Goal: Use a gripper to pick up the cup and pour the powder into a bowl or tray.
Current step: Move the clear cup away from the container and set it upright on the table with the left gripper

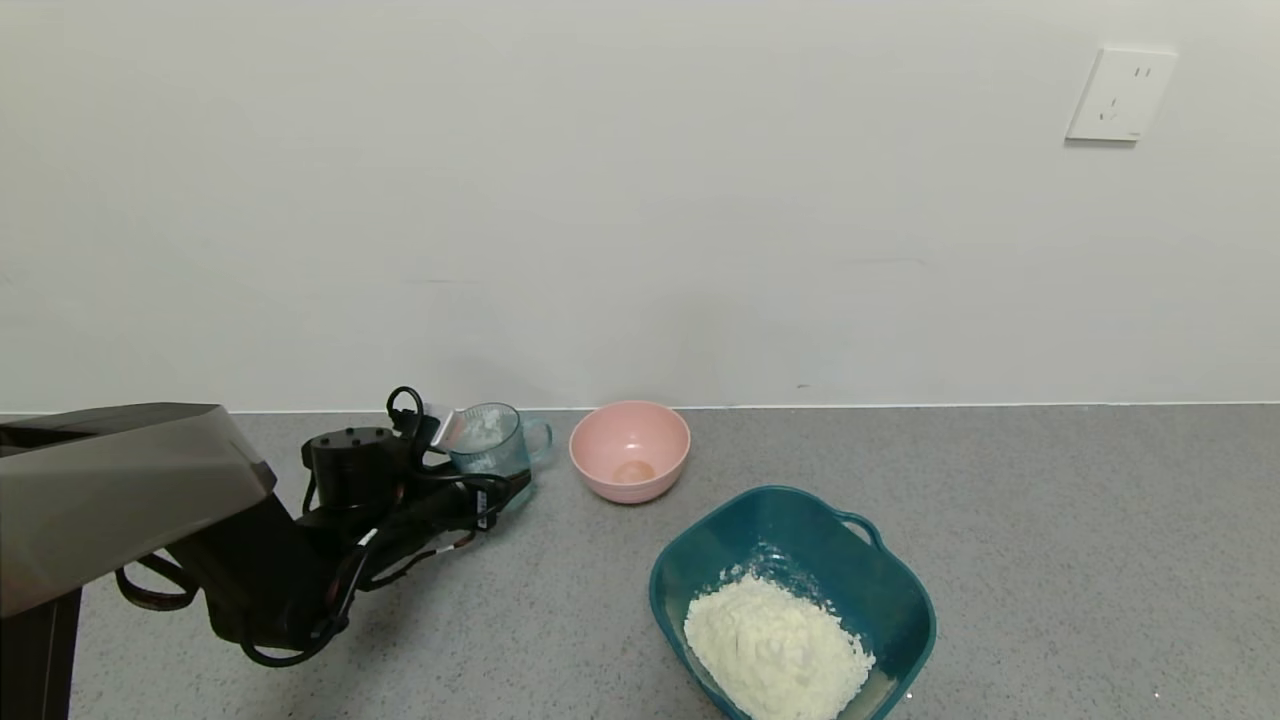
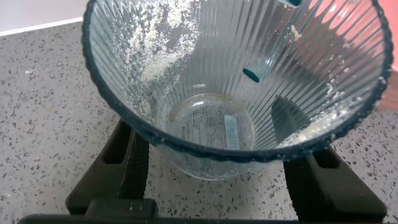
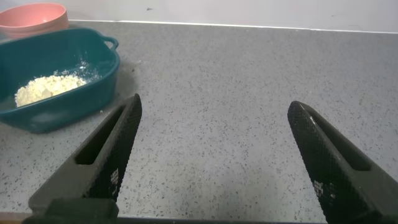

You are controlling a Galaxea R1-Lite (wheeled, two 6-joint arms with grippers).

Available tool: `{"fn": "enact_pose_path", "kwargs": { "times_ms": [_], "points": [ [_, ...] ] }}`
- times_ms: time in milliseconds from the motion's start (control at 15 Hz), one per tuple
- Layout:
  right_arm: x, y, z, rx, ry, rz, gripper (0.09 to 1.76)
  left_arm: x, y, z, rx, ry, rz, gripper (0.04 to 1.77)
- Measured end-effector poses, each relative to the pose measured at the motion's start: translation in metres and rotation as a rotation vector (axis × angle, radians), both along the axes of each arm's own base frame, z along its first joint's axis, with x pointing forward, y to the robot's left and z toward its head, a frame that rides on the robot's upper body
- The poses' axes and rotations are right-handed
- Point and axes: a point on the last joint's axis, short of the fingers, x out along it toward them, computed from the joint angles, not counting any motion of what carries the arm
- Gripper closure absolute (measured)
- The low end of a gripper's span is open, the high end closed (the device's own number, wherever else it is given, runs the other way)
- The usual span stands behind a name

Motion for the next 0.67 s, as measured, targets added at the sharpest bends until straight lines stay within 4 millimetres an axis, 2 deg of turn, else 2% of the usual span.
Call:
{"fn": "enact_pose_path", "kwargs": {
  "times_ms": [67, 267, 667],
  "points": [
    [0.0000, 0.0000, 0.0000, 0.000, 0.000, 0.000, 0.14, 0.0000, 0.0000, -0.0008, 0.001, 0.002, 0.000, 0.57],
    [0.0000, 0.0000, 0.0000, 0.000, 0.000, 0.000, 0.14, -0.0007, 0.0005, -0.0026, 0.003, 0.015, 0.000, 0.38],
    [0.0000, 0.0000, 0.0000, 0.000, 0.000, 0.000, 0.14, -0.0011, 0.0007, -0.0025, 0.004, 0.018, 0.002, 0.23]
  ]
}}
